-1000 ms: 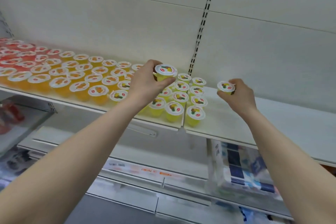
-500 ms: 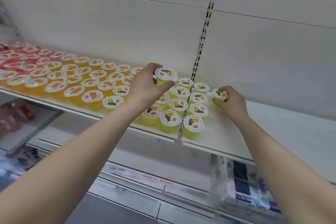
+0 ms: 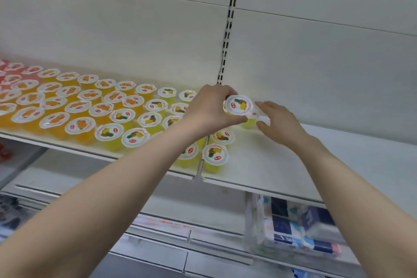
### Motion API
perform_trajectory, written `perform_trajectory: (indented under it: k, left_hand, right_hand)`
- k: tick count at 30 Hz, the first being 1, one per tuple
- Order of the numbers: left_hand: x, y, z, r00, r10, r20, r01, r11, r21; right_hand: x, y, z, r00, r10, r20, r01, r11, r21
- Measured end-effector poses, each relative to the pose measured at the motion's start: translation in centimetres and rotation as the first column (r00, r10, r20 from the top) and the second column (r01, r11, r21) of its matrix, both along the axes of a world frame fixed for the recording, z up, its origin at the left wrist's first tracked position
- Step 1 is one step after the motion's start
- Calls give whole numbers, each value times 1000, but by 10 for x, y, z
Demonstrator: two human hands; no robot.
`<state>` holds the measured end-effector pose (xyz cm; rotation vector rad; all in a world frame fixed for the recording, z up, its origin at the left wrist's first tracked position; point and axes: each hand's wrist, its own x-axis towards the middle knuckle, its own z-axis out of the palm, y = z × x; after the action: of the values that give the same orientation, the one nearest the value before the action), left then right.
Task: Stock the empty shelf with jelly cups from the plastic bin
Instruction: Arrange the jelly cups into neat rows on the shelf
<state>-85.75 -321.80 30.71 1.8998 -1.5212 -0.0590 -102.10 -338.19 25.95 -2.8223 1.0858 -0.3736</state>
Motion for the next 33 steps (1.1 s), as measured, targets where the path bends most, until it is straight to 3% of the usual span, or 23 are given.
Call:
perform_trajectory:
  k: [7,12,25,33]
  left_hand:
    - [-27,-42,-29,939,-23,343,-50,978,201]
    - [-27,-50,-44,888,-68,454,-78,952,295]
    - [-22,-54,-47,885,-88,458,-70,946,318]
    - [7,-21,-22,942,-20,334,-41,984,176]
  right_hand:
    - [-19,-9,13,998,-62,30,64,995,-77]
    - [-24,-9,8,998,-52,36,56,994,-99]
    - [-14,3,12,998,-31,63,38,992,-117]
    - [7,29,40,996,59,72,-41,973,-227]
